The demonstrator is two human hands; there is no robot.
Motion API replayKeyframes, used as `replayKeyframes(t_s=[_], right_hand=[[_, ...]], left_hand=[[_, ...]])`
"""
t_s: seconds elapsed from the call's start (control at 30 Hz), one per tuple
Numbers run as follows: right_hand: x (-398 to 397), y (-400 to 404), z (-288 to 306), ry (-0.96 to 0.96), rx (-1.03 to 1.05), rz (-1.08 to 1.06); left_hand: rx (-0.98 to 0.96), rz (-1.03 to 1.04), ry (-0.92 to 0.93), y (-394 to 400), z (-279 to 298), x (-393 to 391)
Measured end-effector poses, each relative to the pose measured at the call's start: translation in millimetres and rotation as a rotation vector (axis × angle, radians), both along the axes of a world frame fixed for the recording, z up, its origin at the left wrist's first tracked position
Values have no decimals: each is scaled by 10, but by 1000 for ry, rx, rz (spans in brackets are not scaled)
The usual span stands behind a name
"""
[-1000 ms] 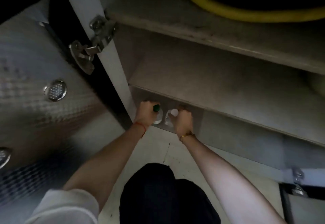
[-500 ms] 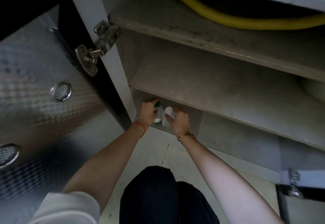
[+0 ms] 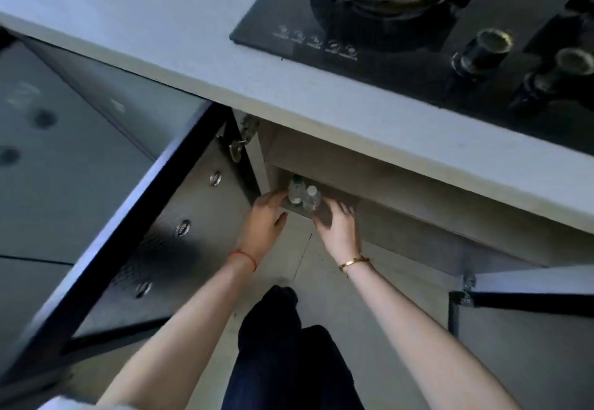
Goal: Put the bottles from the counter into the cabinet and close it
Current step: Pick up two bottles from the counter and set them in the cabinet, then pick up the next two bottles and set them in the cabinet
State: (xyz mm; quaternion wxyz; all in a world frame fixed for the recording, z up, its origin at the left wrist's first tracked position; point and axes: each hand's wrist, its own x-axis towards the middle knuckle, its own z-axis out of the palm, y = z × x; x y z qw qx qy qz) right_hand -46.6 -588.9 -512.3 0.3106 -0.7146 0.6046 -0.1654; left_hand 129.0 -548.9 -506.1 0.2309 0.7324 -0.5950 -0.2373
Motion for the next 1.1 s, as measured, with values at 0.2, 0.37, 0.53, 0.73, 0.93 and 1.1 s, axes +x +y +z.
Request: replayKeyframes(t_s=[0.2,0.37,0.53,0.73,0.93,1.1], right_hand=[[-286,550,1438,21,-6,65],[-494,938,2500,35,-87,129],[-571,1275,3276,24,-202,197],[-399,1601,3829,-28,-284,277],[23,1762,4153,-75,-299,356],[508,1693,4348,-127,-307,389]], left_hand=[[-66,13,-191,809,1496,-125],[-113,60,-232,1435,2580,-155],[-181,127,-251,2033,3366,-106],[-184,268,-264,2588,3863,49],[-199,350,-264,2894,4128,396],[-187,420,-287,2901,4294,839]])
